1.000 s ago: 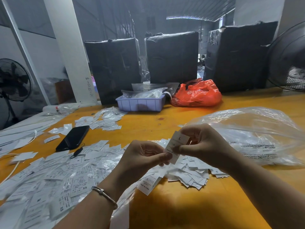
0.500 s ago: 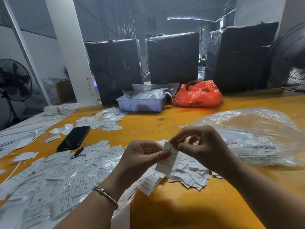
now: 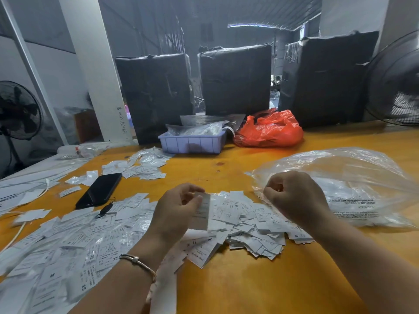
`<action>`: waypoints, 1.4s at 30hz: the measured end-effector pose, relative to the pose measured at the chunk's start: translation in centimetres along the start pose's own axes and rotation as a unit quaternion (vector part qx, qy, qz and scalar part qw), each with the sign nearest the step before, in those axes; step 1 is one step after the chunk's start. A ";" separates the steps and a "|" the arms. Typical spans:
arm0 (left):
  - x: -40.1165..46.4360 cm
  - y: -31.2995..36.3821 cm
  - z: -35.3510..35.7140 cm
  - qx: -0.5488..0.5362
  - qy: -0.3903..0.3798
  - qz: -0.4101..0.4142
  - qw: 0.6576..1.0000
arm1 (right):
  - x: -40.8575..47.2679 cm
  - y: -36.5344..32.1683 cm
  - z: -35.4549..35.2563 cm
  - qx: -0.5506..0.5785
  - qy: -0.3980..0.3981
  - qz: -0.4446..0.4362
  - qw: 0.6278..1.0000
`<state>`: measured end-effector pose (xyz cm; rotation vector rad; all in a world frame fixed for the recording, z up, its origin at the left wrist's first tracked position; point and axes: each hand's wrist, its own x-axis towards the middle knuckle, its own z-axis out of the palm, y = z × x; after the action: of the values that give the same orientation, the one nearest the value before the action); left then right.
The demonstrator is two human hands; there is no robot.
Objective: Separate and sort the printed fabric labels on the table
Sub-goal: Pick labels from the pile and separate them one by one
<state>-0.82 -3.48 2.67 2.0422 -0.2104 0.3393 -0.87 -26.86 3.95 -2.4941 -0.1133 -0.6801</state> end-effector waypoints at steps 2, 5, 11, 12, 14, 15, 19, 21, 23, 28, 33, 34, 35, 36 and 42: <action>0.4 -0.5 -0.3 0.054 0.030 -0.025 0.998 | 0.4 0.9 -0.1 -0.059 0.033 0.028 0.997; 0.7 -1.1 -1.1 0.193 0.048 -0.071 0.977 | 1.1 2.9 -0.5 -0.148 0.041 0.094 0.984; 1.0 -1.5 -1.6 0.359 0.023 -0.142 0.922 | 1.6 5.4 -0.4 -0.282 -0.080 0.173 0.940; 1.0 -1.5 -1.5 0.372 0.014 -0.145 0.917 | 1.7 5.7 -0.3 -0.285 -0.082 0.177 0.939; 0.9 -1.4 -1.2 0.384 0.009 -0.141 0.913 | 1.8 6.1 -0.2 -0.290 -0.068 0.177 0.938; 0.9 -1.4 -1.1 0.387 0.010 -0.135 0.912 | 1.9 6.2 -0.2 -0.295 -0.057 0.174 0.938; 0.8 -1.3 -0.6 0.393 0.017 -0.090 0.915 | 2.0 6.6 -0.2 -0.292 -0.033 0.167 0.941; 0.7 -1.3 -0.3 0.386 0.016 -0.061 0.921 | 2.1 6.8 -0.1 -0.272 0.000 0.155 0.950; 0.6 -1.2 -0.1 0.371 0.019 -0.039 0.928 | 2.0 6.6 -0.1 -0.221 0.056 0.140 0.963; 0.4 -1.1 0.2 0.314 0.034 0.020 0.949 | 1.4 4.8 0.1 -0.073 0.146 0.089 0.983; 0.0 -0.4 0.7 0.167 0.001 0.109 0.980 | 0.7 1.2 0.0 0.353 -0.082 0.121 0.924; -0.1 -0.1 0.8 0.111 -0.023 0.112 0.987 | 0.5 0.5 0.0 0.401 -0.141 0.114 0.898; -0.2 0.1 0.8 0.058 -0.054 0.108 0.991 | 0.2 0.0 0.1 0.425 -0.191 0.098 0.879; -0.3 0.4 0.7 0.019 -0.086 0.097 0.991 | 0.0 -0.4 0.3 0.439 -0.228 0.079 0.865; -0.7 1.1 0.6 -0.065 -0.195 0.059 0.977 | -1.4 -1.8 1.6 0.469 -0.261 0.001 0.844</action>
<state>-1.71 -4.53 3.10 1.9537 -0.5815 -0.0078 -1.74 -24.35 2.96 -1.6326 -0.5101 0.1108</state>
